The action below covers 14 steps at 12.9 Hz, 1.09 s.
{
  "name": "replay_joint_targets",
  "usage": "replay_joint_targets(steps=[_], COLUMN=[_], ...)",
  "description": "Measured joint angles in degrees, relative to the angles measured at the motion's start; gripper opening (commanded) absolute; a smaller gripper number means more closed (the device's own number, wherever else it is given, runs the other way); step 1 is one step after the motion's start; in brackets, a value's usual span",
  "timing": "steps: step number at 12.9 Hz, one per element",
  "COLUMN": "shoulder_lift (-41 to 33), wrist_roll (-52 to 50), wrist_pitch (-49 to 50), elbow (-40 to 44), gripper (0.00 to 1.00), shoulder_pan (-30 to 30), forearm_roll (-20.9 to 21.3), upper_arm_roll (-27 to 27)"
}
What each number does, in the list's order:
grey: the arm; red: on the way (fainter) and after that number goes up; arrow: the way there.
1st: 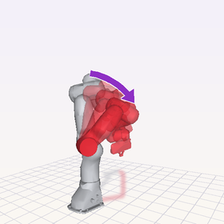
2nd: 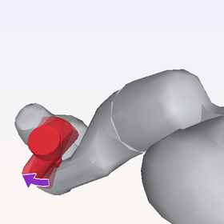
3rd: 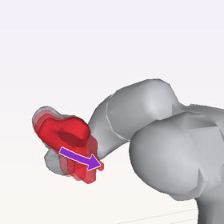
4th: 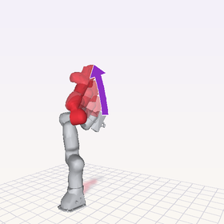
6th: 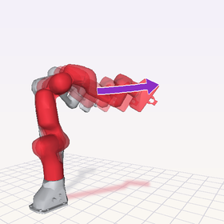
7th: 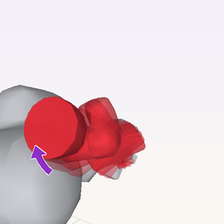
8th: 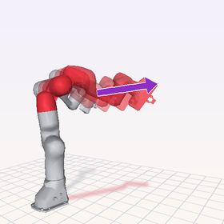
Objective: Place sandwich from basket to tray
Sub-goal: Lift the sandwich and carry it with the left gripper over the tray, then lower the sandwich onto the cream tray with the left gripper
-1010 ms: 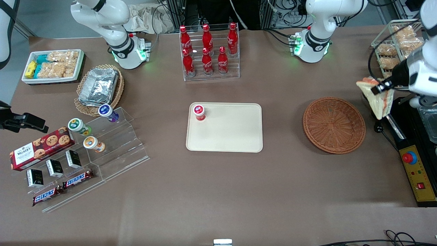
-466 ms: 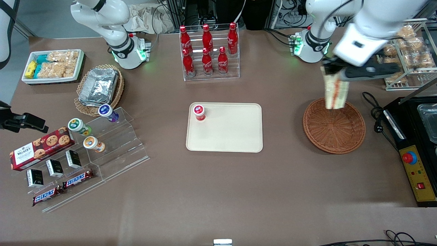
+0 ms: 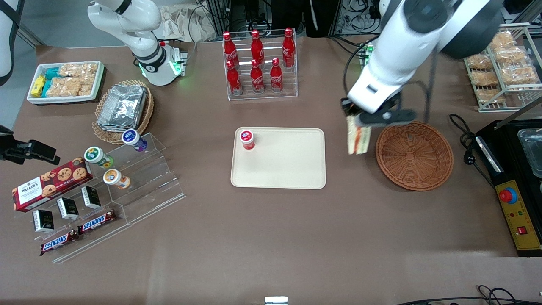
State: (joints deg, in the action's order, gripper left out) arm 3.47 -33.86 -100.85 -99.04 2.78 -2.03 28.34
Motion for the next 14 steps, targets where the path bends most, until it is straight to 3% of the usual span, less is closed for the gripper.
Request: replay_joint_targets(steps=[2, 4, 7, 10, 13, 14], shoulder_lift=[2.45, 5.20, 11.61, 19.80, 24.10, 24.50], wrist_roll=[-0.41, -2.40, -10.95, -20.82, -23.23, -23.48], wrist_pitch=[-7.65, -17.63, -29.23, -34.35, -36.50, -36.71], elbow=[-5.27, -12.10, -18.75, -18.99, -18.15, -17.90], gripper=[0.00, 0.00, 0.00, 0.00, 0.03, 0.65], shoulder_pan=[1.90, 4.96, 8.84, 9.68, 9.67, 9.67], forearm_roll=[0.26, 3.25, 12.76, 25.17, 28.31, 28.49], upper_arm_roll=[0.57, 0.66, 0.77, 0.73, 0.65, 0.65])
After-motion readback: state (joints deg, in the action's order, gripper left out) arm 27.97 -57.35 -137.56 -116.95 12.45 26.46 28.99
